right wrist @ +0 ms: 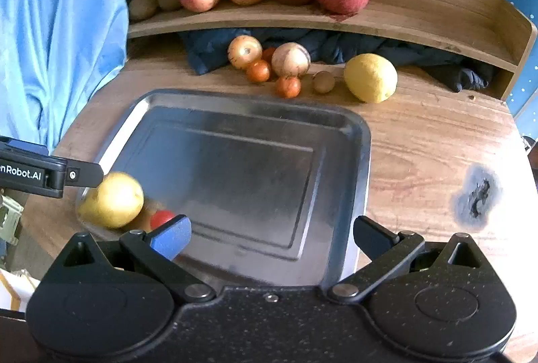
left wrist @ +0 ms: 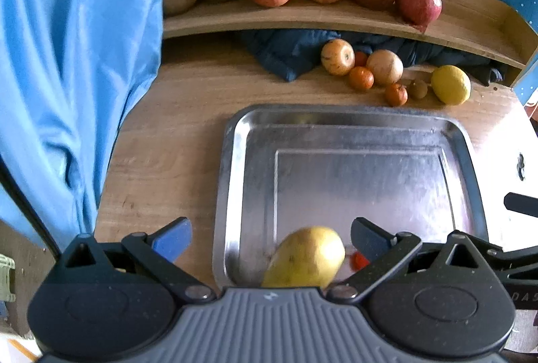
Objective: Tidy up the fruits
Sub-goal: 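Withdraw both open grippers from the tray back toward the fruit row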
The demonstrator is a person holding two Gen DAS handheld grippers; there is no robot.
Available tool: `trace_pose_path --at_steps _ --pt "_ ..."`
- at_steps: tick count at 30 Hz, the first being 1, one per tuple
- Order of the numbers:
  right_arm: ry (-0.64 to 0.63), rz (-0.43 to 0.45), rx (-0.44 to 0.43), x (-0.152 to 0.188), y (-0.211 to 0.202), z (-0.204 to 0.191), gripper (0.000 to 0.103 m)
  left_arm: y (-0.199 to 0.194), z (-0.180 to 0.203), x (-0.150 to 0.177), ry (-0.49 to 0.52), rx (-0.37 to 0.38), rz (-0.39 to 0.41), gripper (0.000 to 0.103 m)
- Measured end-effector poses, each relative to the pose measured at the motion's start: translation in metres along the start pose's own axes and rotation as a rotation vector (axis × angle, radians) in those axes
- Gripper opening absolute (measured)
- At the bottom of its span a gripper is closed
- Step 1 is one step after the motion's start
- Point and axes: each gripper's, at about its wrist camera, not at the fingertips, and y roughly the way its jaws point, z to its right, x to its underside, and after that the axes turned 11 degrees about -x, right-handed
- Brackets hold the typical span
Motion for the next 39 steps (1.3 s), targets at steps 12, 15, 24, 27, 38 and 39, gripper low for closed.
trace_pose_path --at_steps 12,15,24,27,38,39 --pt "0.060 0.088 0.035 -0.031 0.008 0.016 0.102 0.026 0.009 -0.053 0.042 0.057 0.017 0.103" --pt "0.077 0.102 0.042 -0.036 0.011 0.018 0.102 0.033 0.014 -0.064 0.051 0.075 0.015 0.103" --pt "0.109 0.096 0.066 -0.043 0.026 0.016 0.102 0.055 0.038 -0.093 0.072 0.150 0.005 0.103" --pt "0.109 0.104 0.069 -0.046 0.030 0.015 0.102 0.062 0.046 -0.101 0.079 0.168 0.004 0.103" --pt "0.085 0.132 0.085 -0.066 0.050 0.011 0.102 0.086 0.053 -0.119 0.050 0.228 -0.028 0.103" --pt "0.078 0.128 0.090 -0.067 0.052 0.010 0.102 0.089 0.053 -0.121 0.040 0.235 -0.035 0.103"
